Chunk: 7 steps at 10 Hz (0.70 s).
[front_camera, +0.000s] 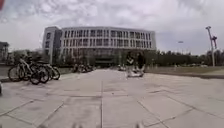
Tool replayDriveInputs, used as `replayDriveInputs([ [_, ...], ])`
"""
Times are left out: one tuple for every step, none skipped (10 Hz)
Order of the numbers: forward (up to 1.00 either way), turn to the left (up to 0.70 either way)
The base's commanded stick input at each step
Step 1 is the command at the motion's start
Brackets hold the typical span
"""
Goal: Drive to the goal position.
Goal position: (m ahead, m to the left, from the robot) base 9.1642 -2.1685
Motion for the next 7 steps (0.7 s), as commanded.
replayDriveInputs([
  [0.70,0.00],
  [0.70,0.00],
  [0.70,0.00],
  [0.70,0.00],
  [0.70,0.00],
  [0.70,0.00],
  [0.70,0.00],
])
